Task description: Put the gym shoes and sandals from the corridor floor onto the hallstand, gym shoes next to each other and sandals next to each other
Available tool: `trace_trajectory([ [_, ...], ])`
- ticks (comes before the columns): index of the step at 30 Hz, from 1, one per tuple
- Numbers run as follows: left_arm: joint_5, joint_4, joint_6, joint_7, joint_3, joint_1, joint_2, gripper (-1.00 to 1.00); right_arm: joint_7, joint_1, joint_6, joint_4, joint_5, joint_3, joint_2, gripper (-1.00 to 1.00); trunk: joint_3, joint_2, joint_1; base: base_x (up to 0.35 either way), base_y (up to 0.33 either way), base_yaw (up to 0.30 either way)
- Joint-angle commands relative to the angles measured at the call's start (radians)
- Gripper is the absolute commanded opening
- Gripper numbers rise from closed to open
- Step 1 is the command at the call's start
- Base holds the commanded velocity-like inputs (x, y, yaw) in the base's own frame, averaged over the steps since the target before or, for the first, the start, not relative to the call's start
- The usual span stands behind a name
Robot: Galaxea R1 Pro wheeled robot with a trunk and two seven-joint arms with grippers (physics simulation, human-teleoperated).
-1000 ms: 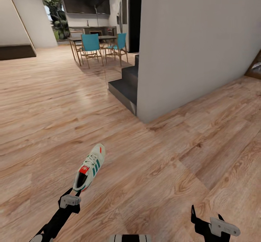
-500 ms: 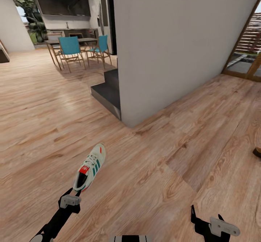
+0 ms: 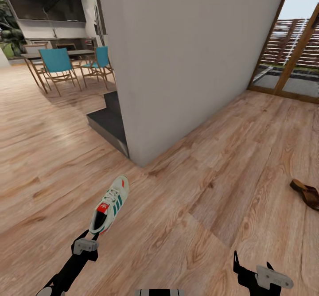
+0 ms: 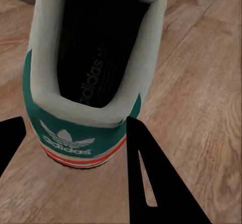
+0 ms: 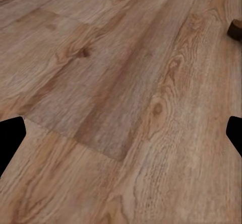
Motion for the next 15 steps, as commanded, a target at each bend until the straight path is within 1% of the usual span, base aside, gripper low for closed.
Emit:
trace_trajectory([
  [1, 0.005, 0.0, -0.001, -0.008, 0.002, -0.001, 0.0, -1.0, -0.001, 0.0, -0.002, 0.0, 0.0, 0.0, 0.001, 1.0, 0.0, 0.0, 0.0, 0.321, -0.007, -0.109],
  [11, 0.005, 0.0, -0.001, -0.008, 0.002, -0.001, -0.001, -1.0, -0.001, 0.001, -0.003, 0.0, 0.001, 0.001, 0.001, 1.0, 0.007, 0.0, 0.0, 0.322, -0.03, -0.034],
  [15, -0.022, 0.0, -0.001, -0.008, 0.002, -0.001, -0.002, -1.0, -0.001, 0.002, -0.004, 0.0, 0.002, 0.001, 0.001, 1.0, 0.013, 0.0, 0.0, 0.322, -0.076, -0.004],
])
